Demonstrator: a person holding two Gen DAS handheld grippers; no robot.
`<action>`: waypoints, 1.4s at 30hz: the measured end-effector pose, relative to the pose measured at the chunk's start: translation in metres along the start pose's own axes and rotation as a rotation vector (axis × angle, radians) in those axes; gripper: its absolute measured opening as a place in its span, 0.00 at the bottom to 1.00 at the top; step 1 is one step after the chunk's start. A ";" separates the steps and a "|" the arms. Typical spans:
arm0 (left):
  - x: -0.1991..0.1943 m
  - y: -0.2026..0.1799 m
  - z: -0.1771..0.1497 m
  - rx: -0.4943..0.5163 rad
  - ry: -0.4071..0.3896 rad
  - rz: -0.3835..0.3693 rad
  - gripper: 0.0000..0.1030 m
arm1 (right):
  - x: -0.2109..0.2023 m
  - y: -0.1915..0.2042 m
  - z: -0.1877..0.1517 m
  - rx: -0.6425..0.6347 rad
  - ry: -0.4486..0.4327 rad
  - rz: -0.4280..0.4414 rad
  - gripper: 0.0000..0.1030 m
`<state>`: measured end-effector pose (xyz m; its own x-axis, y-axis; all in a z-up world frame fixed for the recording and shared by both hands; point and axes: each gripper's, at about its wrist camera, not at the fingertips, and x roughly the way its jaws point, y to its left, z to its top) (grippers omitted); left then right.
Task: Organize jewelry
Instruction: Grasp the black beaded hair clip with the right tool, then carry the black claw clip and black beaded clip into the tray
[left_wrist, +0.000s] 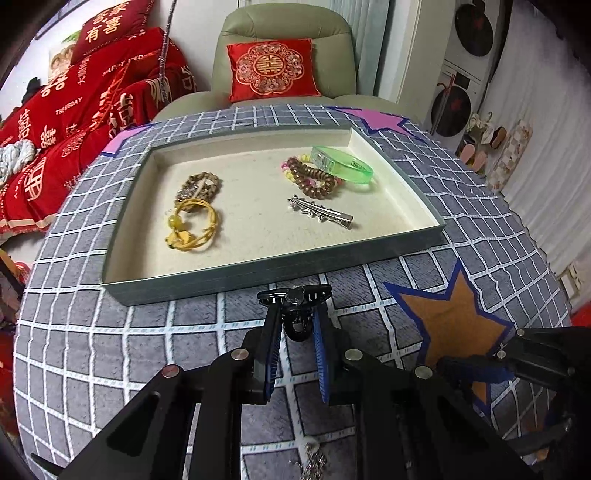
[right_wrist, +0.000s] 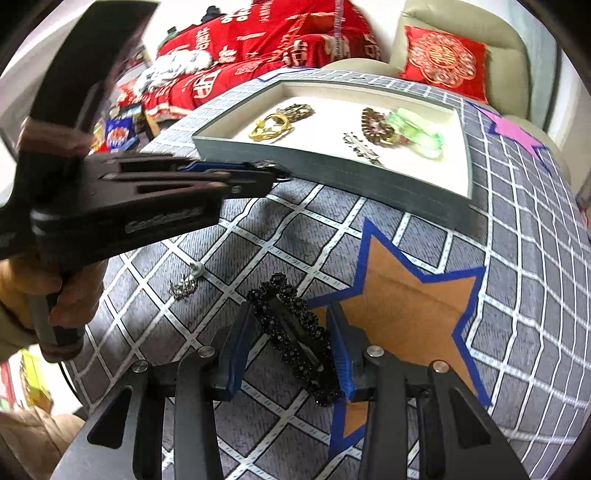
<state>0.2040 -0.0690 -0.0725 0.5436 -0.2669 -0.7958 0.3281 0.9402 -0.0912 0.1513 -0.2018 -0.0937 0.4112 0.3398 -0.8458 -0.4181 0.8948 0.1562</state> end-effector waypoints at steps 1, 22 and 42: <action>-0.002 0.001 0.000 -0.001 -0.003 0.004 0.25 | -0.001 -0.002 0.000 0.022 -0.002 0.006 0.42; -0.038 0.034 -0.017 -0.059 -0.027 0.063 0.25 | -0.028 -0.035 -0.009 0.419 -0.046 -0.017 0.42; -0.059 0.078 0.012 -0.083 -0.093 0.101 0.25 | -0.053 -0.050 0.045 0.486 -0.151 -0.070 0.42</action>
<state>0.2068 0.0170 -0.0257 0.6413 -0.1850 -0.7447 0.2050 0.9765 -0.0660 0.1868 -0.2520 -0.0335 0.5520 0.2798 -0.7855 0.0251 0.9360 0.3510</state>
